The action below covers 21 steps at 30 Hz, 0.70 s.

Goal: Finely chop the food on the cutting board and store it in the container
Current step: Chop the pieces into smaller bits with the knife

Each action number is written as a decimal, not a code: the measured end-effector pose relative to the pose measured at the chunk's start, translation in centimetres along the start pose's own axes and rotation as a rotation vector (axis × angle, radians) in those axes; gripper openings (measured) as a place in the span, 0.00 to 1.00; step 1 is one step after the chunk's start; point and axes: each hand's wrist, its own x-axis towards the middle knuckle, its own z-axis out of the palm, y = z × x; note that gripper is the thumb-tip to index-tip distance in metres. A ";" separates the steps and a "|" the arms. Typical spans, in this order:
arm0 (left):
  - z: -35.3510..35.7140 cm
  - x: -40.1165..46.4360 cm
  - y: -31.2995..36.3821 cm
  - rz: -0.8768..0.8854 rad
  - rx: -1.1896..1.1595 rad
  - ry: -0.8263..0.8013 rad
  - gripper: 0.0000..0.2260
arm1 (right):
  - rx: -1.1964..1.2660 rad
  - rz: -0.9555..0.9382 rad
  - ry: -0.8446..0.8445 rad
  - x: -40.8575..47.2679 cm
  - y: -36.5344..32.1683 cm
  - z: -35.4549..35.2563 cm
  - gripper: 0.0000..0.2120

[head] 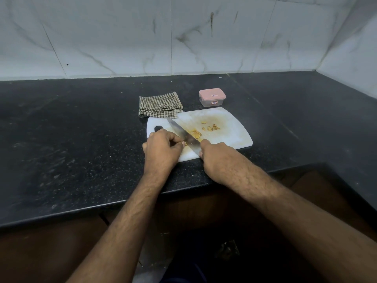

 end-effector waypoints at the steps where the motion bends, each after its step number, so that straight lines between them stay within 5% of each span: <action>1: 0.0 0.0 0.0 -0.003 0.005 0.001 0.05 | 0.003 0.012 0.007 -0.1 -0.2 0.1 0.10; 12: -0.2 0.0 0.3 -0.027 0.010 -0.008 0.11 | 0.086 -0.027 0.050 -0.3 1.1 1.3 0.04; 21: 0.0 0.2 0.0 -0.021 -0.013 -0.009 0.05 | 0.057 -0.035 0.054 0.0 1.2 1.3 0.05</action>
